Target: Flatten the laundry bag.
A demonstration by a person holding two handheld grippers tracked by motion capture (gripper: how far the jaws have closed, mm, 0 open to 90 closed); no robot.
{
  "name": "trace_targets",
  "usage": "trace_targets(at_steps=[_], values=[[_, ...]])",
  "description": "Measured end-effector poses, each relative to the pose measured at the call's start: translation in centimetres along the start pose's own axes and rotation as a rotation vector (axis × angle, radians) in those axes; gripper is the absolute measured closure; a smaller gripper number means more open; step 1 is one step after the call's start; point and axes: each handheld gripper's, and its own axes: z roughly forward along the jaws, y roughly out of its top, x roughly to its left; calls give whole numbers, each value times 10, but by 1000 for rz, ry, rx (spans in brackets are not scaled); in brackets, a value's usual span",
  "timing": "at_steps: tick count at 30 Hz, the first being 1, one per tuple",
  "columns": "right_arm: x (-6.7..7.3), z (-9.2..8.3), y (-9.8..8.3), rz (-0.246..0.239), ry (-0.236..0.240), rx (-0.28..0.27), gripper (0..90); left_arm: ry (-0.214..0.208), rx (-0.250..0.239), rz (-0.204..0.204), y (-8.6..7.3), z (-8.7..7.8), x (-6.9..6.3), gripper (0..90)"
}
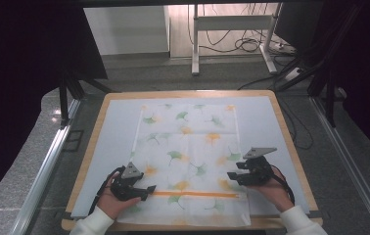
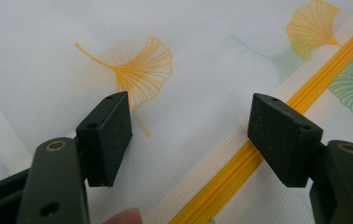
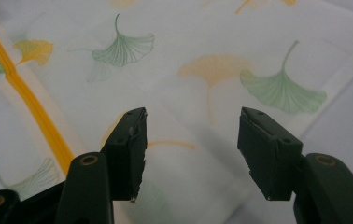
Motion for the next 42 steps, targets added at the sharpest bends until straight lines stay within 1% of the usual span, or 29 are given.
trace_targets(at_steps=[3, 5, 8, 10, 11, 12, 15, 17, 20, 23, 25, 27, 29, 30, 32, 33, 34, 36, 37, 39, 40, 41, 42], values=[[4, -9, -11, 22, -28, 3, 412, -1, -3, -3, -1, -1, 1, 298], [4, -13, -18, 30, -59, 23, 400, 0, -4, -5, -1, -1, 2, 296], [0, -14, -24, 53, -94, 35, 393, 8, -16, -16, -1, -4, 3, 292], [-3, -14, -25, 68, -99, 36, 387, 16, -23, -26, -1, -6, 6, 289], [-4, -13, -24, 68, -99, 35, 385, 23, -25, -27, -1, -6, 8, 288], [-4, -12, -24, 66, -99, 36, 384, 26, -31, -38, -1, -7, 9, 287], [-5, -8, -23, 65, -101, 46, 379, 34, -25, -42, -1, -7, 12, 284], [-5, -6, -21, 65, -102, 50, 376, 42, -24, -52, -2, -8, 14, 282], [-5, -2, -18, 61, -105, 54, 374, 74, -30, -62, -2, -11, 19, 274], [-6, 1, -17, 52, -111, 60, 373, 125, -33, -92, -1, -15, 29, 261], [-6, 2, -15, 45, -115, 63, 372, 147, -35, -134, -1, -16, 39, 251], [-8, 4, -14, 42, -117, 64, 371, 169, -21, -171, 0, -14, 50, 238], [-10, 5, -12, 41, -113, 66, 370, 169, -9, -195, 1, -12, 58, 230], [-11, 6, -12, 40, -115, 67, 369, 165, -1, -214, 2, -9, 63, 227], [-12, 8, -10, 39, -114, 68, 367, 156, 8, -229, 4, -4, 67, 226], [-13, 9, -8, 38, -115, 69, 366, 154, 15, -226, 6, -1, 67, 229], [-14, 11, -7, 34, -118, 71, 365, 165, 22, -208, 8, 1, 66, 226], [-15, 13, -5, 34, -120, 72, 365, 185, 34, -183, 11, 4, 64, 238], [-15, 14, -4, 34, -122, 75, 364, 183, 33, -174, 12, 4, 62, 261], [-16, 16, -3, 29, -127, 80, 364, 177, 30, -171, 13, 4, 59, 329], [-15, 18, -2, 27, -129, 83, 364, 174, 31, -161, 13, 4, 59, 343], [-16, 19, -2, 19, -133, 84, 365, 175, 28, -161, 13, 4, 58, 365], [-15, 20, -1, 21, -135, 85, 367, 173, 28, -160, 13, 4, 58, 385]])
